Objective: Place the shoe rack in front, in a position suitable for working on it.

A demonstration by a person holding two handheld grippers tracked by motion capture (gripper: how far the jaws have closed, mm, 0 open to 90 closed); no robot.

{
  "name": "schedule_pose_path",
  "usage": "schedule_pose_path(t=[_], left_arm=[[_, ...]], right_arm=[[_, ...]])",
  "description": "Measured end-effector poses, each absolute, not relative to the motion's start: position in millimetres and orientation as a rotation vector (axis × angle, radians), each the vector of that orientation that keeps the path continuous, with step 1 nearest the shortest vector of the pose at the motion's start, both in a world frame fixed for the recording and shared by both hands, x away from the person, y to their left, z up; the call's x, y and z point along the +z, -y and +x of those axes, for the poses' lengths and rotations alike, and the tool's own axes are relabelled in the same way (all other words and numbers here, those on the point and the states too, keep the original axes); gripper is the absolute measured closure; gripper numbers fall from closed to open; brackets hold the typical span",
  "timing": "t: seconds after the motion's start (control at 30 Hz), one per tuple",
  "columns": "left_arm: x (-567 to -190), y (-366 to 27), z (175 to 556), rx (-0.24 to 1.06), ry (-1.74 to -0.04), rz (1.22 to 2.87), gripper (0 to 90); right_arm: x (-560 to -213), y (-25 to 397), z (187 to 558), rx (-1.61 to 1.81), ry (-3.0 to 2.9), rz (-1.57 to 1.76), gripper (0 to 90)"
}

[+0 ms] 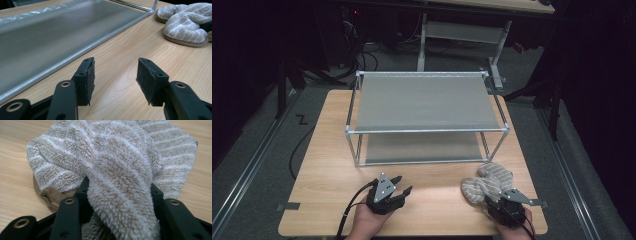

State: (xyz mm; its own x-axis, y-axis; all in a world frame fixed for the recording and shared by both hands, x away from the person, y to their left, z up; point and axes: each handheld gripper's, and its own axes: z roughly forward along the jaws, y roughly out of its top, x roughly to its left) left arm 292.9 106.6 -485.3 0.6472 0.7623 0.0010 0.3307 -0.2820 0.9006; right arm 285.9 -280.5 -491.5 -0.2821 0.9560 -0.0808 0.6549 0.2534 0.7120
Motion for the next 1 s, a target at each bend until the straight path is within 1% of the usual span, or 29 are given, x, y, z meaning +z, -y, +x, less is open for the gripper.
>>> schedule_pose_path(t=[0.13, 0.17, 0.2, 0.23, 0.33, 0.6, 0.77, 0.9, 1.0], left_arm=[[-484, -108, 294, 0.563, -0.871, 1.868, 49.0], [-483, -110, 294, 0.573, -0.872, 1.867, 49.1], [-483, -112, 294, 0.581, -0.875, 1.862, 49.3], [-482, -115, 293, 0.588, -0.881, 1.856, 49.3], [-481, -124, 293, 0.602, -0.914, 1.835, 49.6], [-474, -166, 285, 0.7, -1.022, 1.758, 49.8], [-474, -188, 280, 0.723, -1.084, 1.722, 50.0], [-474, -194, 281, 0.724, -1.106, 1.704, 50.0], [-474, -191, 285, 0.719, -1.095, 1.706, 50.0]], right_arm=[[-489, 284, 284, 0.816, -2.003, 1.477, 42.6], [-487, 284, 283, 0.841, -1.996, 1.475, 39.6], [-481, 283, 281, 0.884, -1.983, 1.459, 34.9], [-481, 283, 281, 0.884, -1.983, 1.459, 34.9], [-470, 278, 280, 0.966, -1.962, 1.416, 30.7], [-457, 267, 287, 1.053, -1.965, 1.347, 29.1], [-453, 260, 289, 1.086, -1.978, 1.313, 28.3], [-455, 260, 290, 1.083, -1.984, 1.324, 27.1], [-455, 263, 286, 1.085, -1.976, 1.336, 26.4]])
